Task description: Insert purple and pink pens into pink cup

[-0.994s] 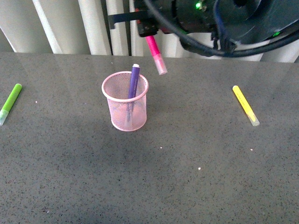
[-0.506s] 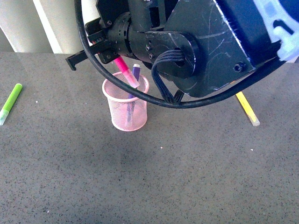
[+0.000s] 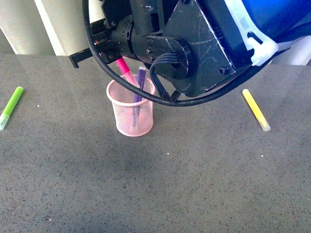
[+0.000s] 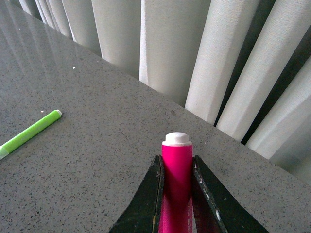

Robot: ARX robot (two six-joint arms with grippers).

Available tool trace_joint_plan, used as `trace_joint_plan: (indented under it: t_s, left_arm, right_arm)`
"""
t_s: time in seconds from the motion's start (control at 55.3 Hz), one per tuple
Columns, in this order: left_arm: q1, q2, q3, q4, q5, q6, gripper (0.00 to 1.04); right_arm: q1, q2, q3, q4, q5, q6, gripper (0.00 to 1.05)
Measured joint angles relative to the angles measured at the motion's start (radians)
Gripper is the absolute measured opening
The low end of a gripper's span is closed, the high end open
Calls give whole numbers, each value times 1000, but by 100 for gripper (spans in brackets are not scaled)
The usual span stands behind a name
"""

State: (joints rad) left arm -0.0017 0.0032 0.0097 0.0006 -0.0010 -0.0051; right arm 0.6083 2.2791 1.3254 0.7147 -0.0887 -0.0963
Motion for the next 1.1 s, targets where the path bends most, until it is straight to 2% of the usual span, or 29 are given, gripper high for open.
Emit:
trace_joint_plan:
  t_s: [0.94,1.102]
  left_arm:
    - [0,0,0,0,0,0,98]
    - [0,0,0,0,0,0,98]
  right_arm:
    - [26,24,-2,-13,21,53,11]
    - [21,24,-6,-34,26,77,39]
